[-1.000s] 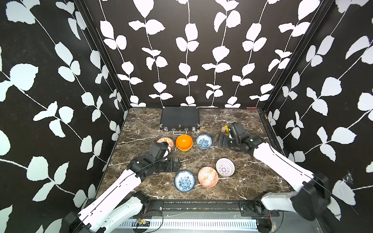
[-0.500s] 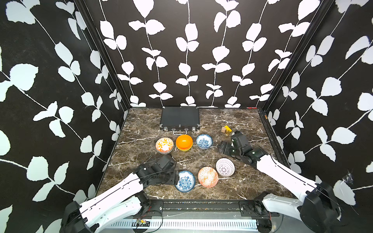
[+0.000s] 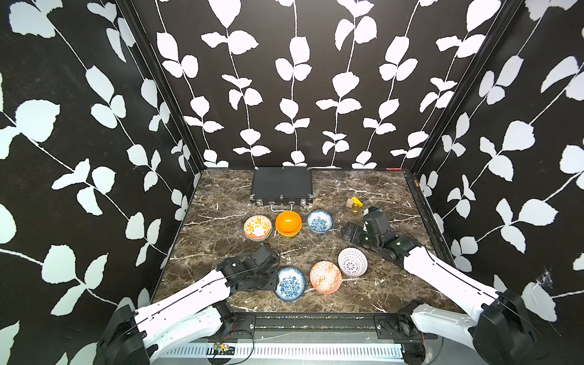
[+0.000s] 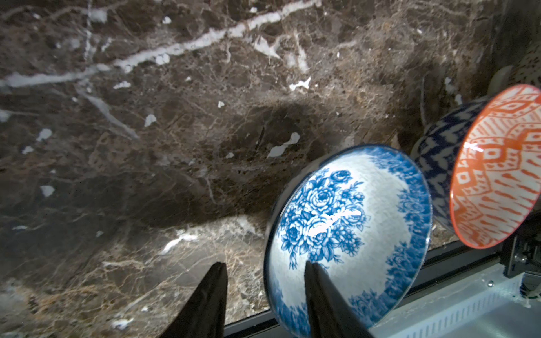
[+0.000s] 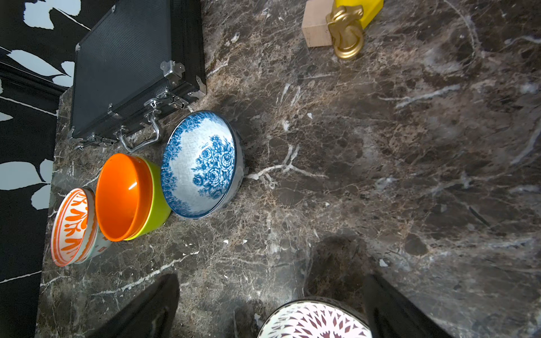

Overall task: Stack the bowls
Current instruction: Pick up the bowl from the center of the board.

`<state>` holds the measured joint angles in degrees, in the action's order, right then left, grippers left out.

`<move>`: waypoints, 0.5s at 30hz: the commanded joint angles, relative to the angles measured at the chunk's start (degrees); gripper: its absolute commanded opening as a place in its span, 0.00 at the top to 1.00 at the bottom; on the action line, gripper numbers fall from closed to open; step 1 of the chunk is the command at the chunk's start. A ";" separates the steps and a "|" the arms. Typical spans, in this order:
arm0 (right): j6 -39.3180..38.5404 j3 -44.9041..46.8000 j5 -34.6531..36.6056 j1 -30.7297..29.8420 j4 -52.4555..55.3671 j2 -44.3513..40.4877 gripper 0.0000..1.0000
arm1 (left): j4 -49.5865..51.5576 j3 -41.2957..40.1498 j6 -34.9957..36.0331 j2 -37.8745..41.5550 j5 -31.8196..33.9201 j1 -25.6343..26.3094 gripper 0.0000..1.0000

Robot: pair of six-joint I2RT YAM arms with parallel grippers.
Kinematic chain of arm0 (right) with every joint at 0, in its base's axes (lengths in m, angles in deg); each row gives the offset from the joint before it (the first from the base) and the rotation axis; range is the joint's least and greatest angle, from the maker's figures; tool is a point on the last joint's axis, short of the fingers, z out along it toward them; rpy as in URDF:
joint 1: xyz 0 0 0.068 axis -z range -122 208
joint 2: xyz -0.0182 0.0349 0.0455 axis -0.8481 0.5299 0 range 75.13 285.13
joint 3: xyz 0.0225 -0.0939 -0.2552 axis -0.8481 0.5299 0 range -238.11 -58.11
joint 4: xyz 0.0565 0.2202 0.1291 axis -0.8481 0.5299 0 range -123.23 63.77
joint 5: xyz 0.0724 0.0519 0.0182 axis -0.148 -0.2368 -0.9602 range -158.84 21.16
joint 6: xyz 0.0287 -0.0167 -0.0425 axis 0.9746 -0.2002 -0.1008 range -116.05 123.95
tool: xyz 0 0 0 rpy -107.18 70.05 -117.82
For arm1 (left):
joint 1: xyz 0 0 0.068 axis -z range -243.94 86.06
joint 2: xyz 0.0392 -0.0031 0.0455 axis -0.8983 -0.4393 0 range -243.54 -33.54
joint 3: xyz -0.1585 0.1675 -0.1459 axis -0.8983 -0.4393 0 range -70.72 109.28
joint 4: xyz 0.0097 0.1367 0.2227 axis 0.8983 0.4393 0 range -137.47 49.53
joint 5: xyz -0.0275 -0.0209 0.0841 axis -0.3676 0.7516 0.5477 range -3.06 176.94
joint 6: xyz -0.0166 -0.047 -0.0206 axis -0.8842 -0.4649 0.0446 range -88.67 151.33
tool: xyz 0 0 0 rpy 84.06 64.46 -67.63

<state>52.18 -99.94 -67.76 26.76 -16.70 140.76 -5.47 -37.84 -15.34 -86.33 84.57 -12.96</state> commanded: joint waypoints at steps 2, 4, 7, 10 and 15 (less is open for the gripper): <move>0.02 0.70 0.80 -0.31 -1.76 -0.95 0.01 | -3.67 -1.61 -0.72 -1.55 -1.38 0.26 0.56; 0.02 0.84 0.85 -0.31 -1.77 -1.05 0.01 | -3.85 -1.72 -0.62 -2.29 -1.57 0.26 0.57; 0.11 0.93 0.94 -0.31 -1.85 -1.11 0.01 | -4.06 -1.99 -0.64 -2.57 -1.50 0.26 0.58; 0.24 0.94 1.02 -0.31 -1.86 -0.99 0.01 | -4.54 -2.17 -0.69 -2.70 -1.33 0.26 0.61; 0.46 1.06 1.14 -0.31 -1.94 -0.93 0.01 | -5.16 -2.23 -0.05 -3.94 -1.23 0.26 0.68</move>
<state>52.22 -99.57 -67.56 26.76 -17.20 140.74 -9.76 -39.39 -15.78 -89.66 83.30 -12.96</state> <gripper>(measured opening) 0.991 0.330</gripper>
